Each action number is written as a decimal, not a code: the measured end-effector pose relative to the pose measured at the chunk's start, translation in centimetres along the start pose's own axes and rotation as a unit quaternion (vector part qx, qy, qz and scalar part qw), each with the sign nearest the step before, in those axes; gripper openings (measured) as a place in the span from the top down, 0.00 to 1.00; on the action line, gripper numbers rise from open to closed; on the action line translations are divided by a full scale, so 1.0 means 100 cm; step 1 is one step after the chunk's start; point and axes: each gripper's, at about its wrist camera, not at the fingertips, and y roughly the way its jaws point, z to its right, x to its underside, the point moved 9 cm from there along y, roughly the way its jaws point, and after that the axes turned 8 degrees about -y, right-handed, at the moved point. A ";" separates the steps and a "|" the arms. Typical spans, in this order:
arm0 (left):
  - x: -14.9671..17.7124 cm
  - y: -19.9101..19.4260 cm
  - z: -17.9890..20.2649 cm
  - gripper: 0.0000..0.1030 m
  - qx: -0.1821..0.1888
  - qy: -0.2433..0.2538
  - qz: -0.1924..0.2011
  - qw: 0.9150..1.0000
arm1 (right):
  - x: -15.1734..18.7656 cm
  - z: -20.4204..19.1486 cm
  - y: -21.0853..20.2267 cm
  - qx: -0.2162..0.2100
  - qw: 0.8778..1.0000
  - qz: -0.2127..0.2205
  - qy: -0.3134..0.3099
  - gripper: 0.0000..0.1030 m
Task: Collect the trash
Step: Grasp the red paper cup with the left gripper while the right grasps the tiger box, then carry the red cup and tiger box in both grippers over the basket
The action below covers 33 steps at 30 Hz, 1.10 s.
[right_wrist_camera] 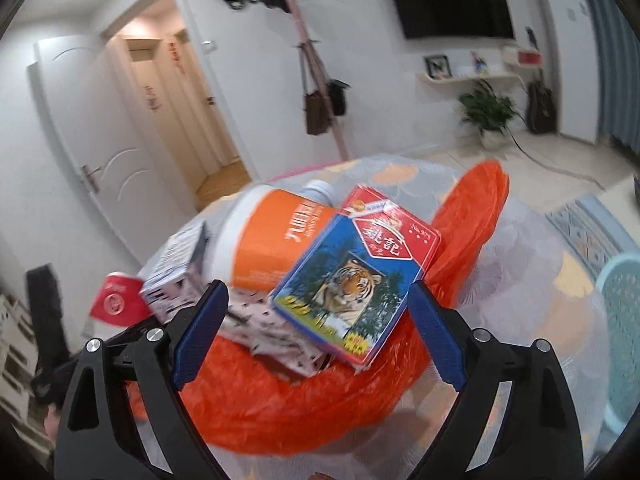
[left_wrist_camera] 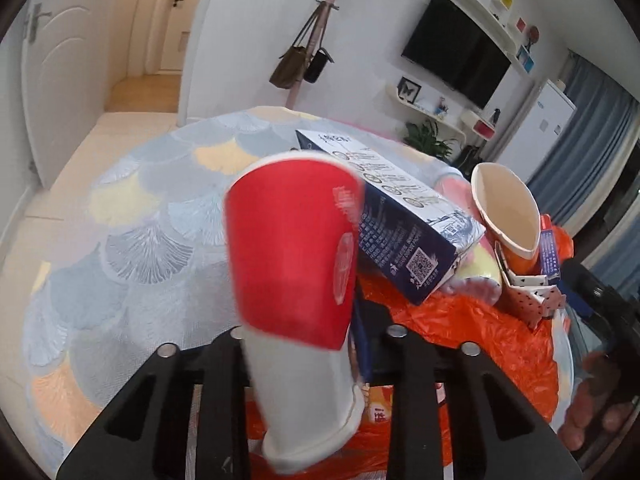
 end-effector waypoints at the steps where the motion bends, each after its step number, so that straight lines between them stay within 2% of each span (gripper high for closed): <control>1: -0.001 0.000 0.003 0.75 0.002 0.001 0.003 1.000 | 0.001 0.004 0.004 0.012 1.000 -0.006 0.007 0.15; 5: -0.001 -0.011 0.006 0.75 0.020 -0.001 0.025 0.999 | 0.006 0.015 0.018 0.040 0.999 -0.022 0.023 0.15; 7: 0.000 -0.015 0.007 0.76 0.025 0.002 0.030 0.999 | 0.006 0.019 0.022 0.035 0.999 -0.024 0.035 0.16; 8: 0.003 -0.021 0.006 0.76 0.030 0.004 0.034 0.999 | 0.008 0.021 0.023 0.032 0.998 -0.024 0.040 0.20; 9: 0.001 -0.021 0.007 0.76 0.032 0.006 0.038 0.999 | 0.008 0.022 0.023 0.028 0.998 -0.022 0.043 0.32; 13: 0.003 -0.037 0.013 0.76 0.037 0.025 0.071 0.996 | 0.009 0.024 0.016 0.027 0.999 -0.006 0.037 0.34; 16: 0.007 -0.048 0.022 0.76 0.024 0.048 0.090 0.994 | 0.010 0.021 0.002 0.022 0.999 0.013 0.030 0.35; 22: 0.026 -0.068 0.030 0.76 0.009 0.074 0.097 0.993 | 0.019 0.011 -0.037 0.010 0.999 0.045 0.004 0.35; 33: 0.060 -0.122 0.054 0.76 0.015 0.096 0.116 0.988 | 0.049 -0.009 -0.109 -0.007 0.994 0.100 -0.052 0.35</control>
